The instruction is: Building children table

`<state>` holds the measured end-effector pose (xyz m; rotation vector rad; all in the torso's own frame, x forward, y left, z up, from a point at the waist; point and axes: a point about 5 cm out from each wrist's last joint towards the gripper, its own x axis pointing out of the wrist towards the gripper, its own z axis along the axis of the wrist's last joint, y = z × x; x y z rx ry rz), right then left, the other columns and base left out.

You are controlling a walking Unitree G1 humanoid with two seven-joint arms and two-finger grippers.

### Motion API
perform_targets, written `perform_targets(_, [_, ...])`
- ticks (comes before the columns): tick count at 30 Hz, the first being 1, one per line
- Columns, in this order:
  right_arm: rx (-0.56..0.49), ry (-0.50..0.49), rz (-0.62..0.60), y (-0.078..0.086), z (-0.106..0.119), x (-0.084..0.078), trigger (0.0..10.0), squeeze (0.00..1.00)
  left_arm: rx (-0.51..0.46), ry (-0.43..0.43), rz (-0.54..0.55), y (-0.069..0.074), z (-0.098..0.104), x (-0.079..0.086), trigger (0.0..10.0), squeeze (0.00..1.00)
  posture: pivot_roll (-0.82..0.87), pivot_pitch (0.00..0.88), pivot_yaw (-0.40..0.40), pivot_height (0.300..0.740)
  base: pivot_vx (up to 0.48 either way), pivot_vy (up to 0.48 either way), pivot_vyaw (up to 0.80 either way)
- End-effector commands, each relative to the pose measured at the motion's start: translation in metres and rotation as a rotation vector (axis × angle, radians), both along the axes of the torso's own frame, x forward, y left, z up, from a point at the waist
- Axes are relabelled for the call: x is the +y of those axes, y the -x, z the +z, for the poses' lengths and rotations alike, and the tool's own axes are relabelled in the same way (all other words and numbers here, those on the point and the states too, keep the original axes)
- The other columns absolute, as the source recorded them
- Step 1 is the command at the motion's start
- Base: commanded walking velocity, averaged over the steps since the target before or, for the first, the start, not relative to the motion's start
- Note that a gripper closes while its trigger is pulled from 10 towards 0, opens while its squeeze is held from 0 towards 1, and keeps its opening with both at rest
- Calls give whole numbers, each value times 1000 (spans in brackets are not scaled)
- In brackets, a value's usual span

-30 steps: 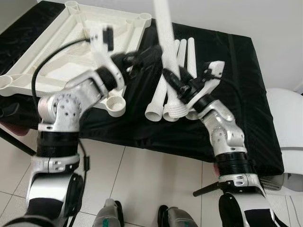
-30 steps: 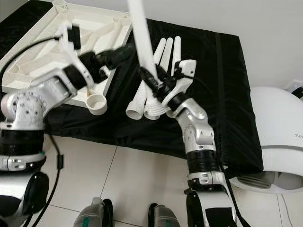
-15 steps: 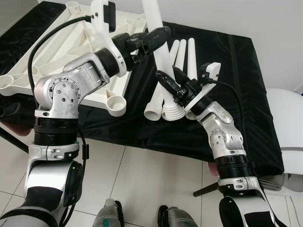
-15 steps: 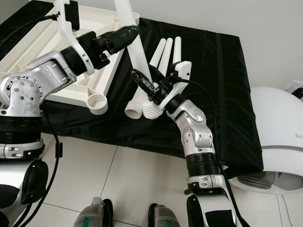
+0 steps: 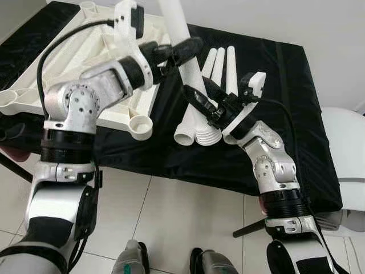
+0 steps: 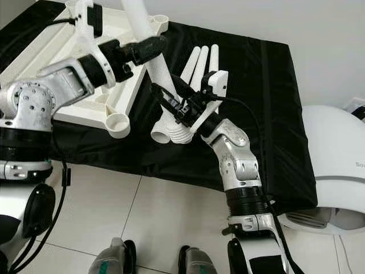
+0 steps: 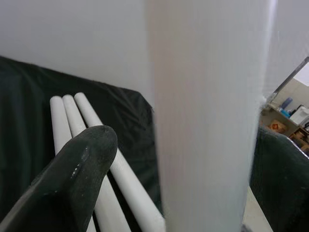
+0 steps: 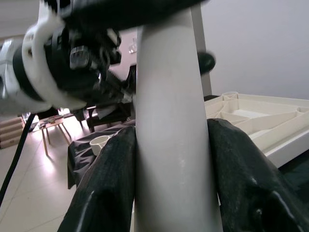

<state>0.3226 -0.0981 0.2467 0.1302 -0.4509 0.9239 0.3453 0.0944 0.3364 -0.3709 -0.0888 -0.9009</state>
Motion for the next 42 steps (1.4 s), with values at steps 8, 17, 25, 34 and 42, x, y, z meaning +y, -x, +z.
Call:
perform_targets(8, [-16,35,-10,2,-3,-1,10000,0,-56,106,-119,4,24,3,0,0,14,118,-17,740,0,0,0])
perform_targets(17, [-27,37,-31,1,-2,-2,10000,0,-47,139,-146,8,27,1,0,0,11,119,-17,740,0,0,0])
perform_targets(25, [-9,31,-43,-1,-1,-4,10000,1000,-57,108,-153,11,26,0,1647,0,11,124,-19,740,0,0,0])
perform_targets(34, [-17,63,-54,-3,3,-7,10000,1000,-191,2,-125,18,34,-5,10000,0,10,129,-31,740,0,0,0])
perform_targets(42, [17,198,-96,-12,17,-9,10000,0,-418,-193,-148,36,42,-25,10000,0,8,146,-49,740,0,0,0])
